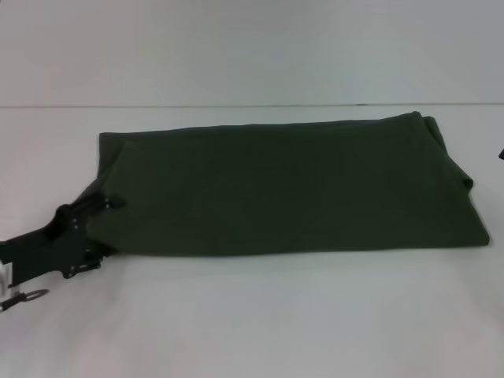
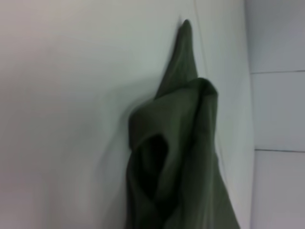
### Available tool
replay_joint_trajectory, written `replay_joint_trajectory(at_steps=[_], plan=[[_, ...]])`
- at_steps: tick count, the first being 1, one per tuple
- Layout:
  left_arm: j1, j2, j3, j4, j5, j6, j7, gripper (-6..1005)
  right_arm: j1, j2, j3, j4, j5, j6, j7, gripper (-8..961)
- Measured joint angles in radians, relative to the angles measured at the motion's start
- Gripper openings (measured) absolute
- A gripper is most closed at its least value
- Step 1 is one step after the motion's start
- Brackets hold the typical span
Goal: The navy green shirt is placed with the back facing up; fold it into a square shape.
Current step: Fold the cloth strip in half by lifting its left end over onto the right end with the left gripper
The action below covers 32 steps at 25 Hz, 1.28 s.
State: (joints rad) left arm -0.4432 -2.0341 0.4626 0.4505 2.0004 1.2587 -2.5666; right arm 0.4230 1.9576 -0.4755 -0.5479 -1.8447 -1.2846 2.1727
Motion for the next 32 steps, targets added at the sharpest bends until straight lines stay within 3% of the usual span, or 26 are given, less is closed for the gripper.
replay_joint_trajectory(at_steps=[7,20,32], plan=[[-0.052,0.008,0.027,-0.038,0.024,-0.06,-0.012,948,-0.002,-0.002,0.001,0.004,0.0,0.0,-0.001,732],[-0.081,-0.012,0.025,-0.019,0.004,-0.114,0.048,947,-0.003,0.0,0.013,0.005,0.0,-0.007,-0.001,732],[-0.08,-0.008,0.027,-0.019,0.012,-0.111,0.051,487,-0.003,0.0,0.021,0.005,0.0,-0.01,0.0,731]])
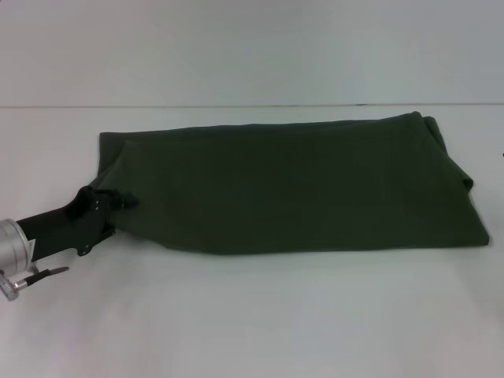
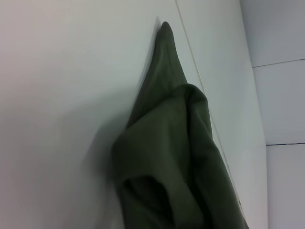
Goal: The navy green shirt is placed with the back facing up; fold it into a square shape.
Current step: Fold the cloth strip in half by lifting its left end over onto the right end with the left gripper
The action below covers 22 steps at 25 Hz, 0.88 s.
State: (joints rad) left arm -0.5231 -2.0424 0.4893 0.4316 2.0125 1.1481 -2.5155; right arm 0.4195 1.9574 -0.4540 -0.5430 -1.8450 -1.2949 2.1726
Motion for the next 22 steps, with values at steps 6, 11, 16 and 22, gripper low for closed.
replay_joint_trajectory(at_steps=[6,11,16,22], plan=[[0.0,0.001,0.001,0.003,0.006,-0.005,0.016,283,-0.001,0.0,0.005,0.0,0.0,-0.002,0.0,732],[-0.001,0.002,-0.001,0.018,0.002,-0.046,0.063,112,-0.001,0.0,0.013,0.0,0.001,0.008,-0.003,733],[0.002,0.005,-0.007,0.033,0.0,-0.084,0.091,40,0.001,-0.003,0.016,0.0,0.001,0.017,-0.004,732],[0.047,0.012,-0.034,0.081,-0.013,-0.129,0.085,38,0.003,-0.004,0.017,0.0,0.001,0.028,-0.002,732]])
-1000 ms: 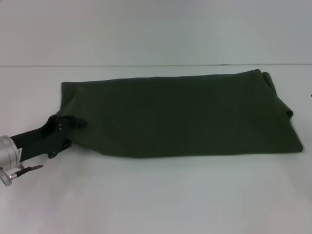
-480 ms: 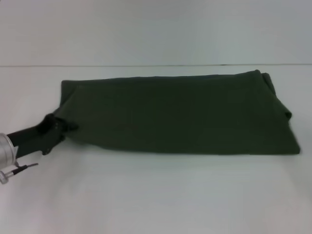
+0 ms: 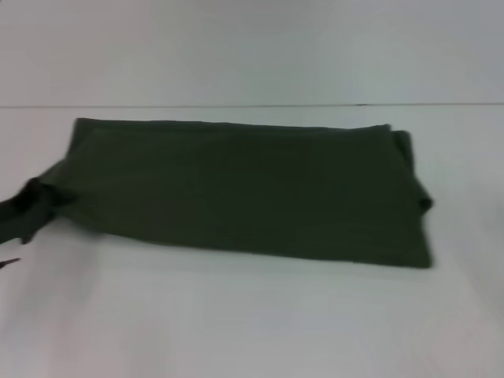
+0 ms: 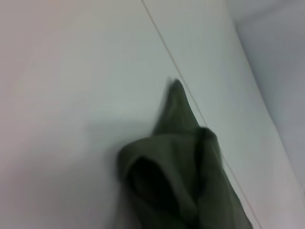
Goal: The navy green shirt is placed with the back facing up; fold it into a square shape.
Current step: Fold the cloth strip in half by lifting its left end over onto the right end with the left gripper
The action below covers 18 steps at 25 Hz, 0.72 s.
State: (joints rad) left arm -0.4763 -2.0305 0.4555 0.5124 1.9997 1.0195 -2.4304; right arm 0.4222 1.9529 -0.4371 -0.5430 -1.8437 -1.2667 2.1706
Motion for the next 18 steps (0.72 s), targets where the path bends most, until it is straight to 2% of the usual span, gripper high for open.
replay_joint_trajectory(at_steps=[4,11,18], plan=[[0.031,0.001,-0.051,0.01,-0.002,-0.042,0.007,37,0.001,0.001,0.0,0.0,0.0,0.026,0.003,733],[0.05,0.005,-0.06,0.015,-0.01,-0.041,0.009,37,0.007,0.002,0.0,0.002,-0.002,0.045,0.006,732],[0.018,-0.036,-0.059,0.119,-0.079,0.138,0.02,38,0.008,0.003,0.0,0.003,-0.003,0.041,0.005,731]])
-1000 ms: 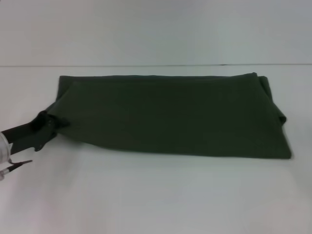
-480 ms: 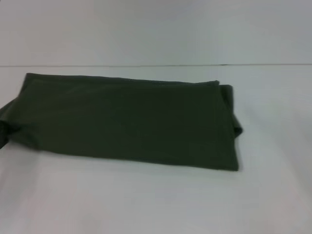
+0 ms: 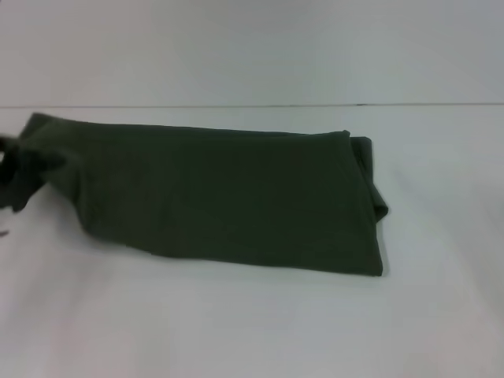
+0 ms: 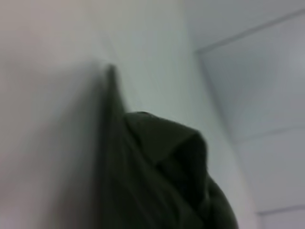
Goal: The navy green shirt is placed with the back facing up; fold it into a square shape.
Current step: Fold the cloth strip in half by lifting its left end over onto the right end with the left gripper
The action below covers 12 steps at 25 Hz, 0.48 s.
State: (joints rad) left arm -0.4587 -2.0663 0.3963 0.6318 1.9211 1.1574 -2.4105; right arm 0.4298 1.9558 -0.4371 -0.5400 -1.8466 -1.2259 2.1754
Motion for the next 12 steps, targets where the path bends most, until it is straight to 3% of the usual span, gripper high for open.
replay_joint_trajectory(at_steps=[8,12], plan=[[-0.098,-0.021,0.021,0.061,-0.041,0.137,-0.022,63,0.001,0.002,0.0,0.0,0.0,0.002,-0.007,733],[-0.148,-0.078,0.079,0.147,-0.043,0.178,-0.022,80,0.003,0.004,-0.002,0.0,-0.001,0.002,-0.007,733]])
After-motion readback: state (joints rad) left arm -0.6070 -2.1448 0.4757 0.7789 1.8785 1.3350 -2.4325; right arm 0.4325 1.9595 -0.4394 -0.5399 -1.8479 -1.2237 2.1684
